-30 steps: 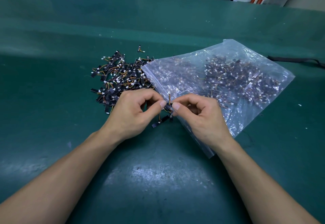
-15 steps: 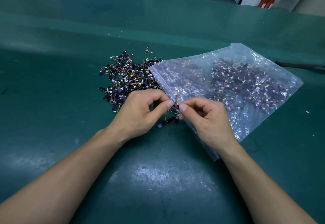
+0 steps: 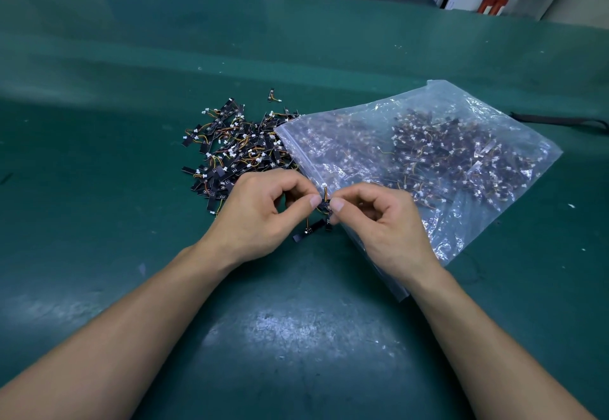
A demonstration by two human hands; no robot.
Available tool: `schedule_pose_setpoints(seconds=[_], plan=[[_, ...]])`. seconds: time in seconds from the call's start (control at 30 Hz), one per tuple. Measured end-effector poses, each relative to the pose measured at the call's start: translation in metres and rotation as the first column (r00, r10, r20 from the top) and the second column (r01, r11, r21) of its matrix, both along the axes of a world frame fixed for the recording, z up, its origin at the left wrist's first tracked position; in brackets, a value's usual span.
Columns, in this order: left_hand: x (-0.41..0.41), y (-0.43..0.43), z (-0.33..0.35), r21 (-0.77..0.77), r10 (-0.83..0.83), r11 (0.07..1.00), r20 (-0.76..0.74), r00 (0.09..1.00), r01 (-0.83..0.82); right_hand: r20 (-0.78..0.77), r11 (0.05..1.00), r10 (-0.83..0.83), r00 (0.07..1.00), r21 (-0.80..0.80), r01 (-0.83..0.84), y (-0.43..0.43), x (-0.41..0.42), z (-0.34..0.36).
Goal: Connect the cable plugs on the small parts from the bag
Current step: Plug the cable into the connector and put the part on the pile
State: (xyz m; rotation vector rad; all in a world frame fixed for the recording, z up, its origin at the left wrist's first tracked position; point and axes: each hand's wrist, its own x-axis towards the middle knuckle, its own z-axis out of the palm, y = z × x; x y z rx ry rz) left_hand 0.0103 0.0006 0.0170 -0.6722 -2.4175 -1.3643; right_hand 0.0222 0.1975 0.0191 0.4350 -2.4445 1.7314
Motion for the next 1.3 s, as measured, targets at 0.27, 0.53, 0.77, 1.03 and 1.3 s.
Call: schedule_pose_setpoints(seconds=[0.27,0.53,0.77,1.03,1.3], plan=[[0.0,0.0,0.0,0.023,-0.012,1.0,0.025,1.0,0.011,-0.054,0.999,-0.026,0.998,0.028,0.027,0.002,-0.003,-0.001],[0.0,0.001,-0.001,0.015,-0.027,1.0,0.023,0.999,0.027,-0.055,0.999,-0.016,0.998,0.044,0.019,0.004,-0.003,-0.003],[-0.002,0.0,-0.001,0.006,0.017,1.0,0.007,1.0,-0.017,-0.016,0.999,-0.04,0.999,0.032,0.04,0.009,-0.006,-0.005],[-0.001,-0.004,0.002,0.011,0.048,0.999,-0.005,0.999,-0.048,-0.043,0.894,-0.123,0.991,0.428,0.13,0.022,-0.013,-0.009],[-0.006,-0.005,-0.002,-0.055,0.022,0.998,0.001,1.0,-0.022,-0.038,0.932,-0.21,0.977,0.294,0.212,0.024,-0.015,-0.006]])
